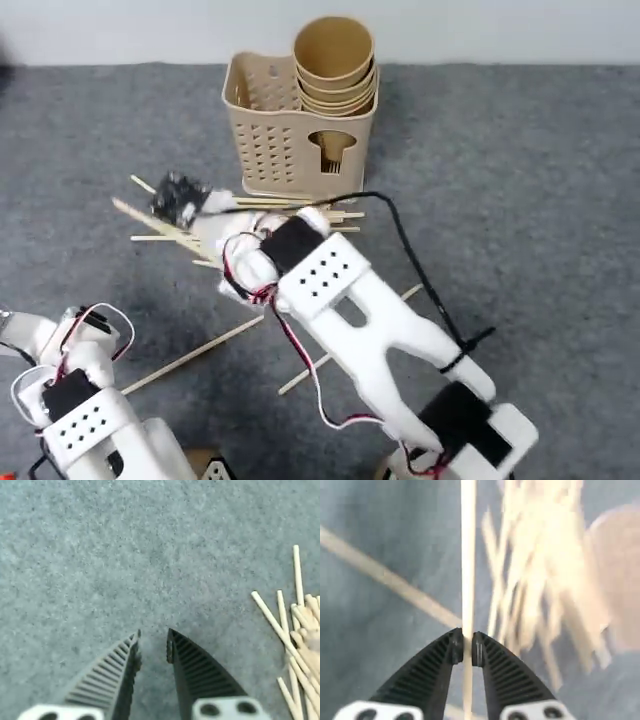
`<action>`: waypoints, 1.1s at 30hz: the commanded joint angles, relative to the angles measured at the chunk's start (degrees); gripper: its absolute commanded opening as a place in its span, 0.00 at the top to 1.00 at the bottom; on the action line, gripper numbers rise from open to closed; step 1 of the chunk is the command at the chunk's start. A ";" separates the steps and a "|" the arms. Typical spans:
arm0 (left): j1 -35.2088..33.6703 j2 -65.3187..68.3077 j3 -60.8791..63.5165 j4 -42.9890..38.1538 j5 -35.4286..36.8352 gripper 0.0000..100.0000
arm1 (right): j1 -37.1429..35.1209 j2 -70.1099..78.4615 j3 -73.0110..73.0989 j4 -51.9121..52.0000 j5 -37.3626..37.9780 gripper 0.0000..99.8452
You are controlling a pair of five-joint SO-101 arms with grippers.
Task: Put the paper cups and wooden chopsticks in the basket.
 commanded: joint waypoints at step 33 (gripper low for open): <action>0.00 0.18 2.33 -1.05 0.62 0.91 | 12.26 15.87 -31.56 -49.98 -18.29 0.99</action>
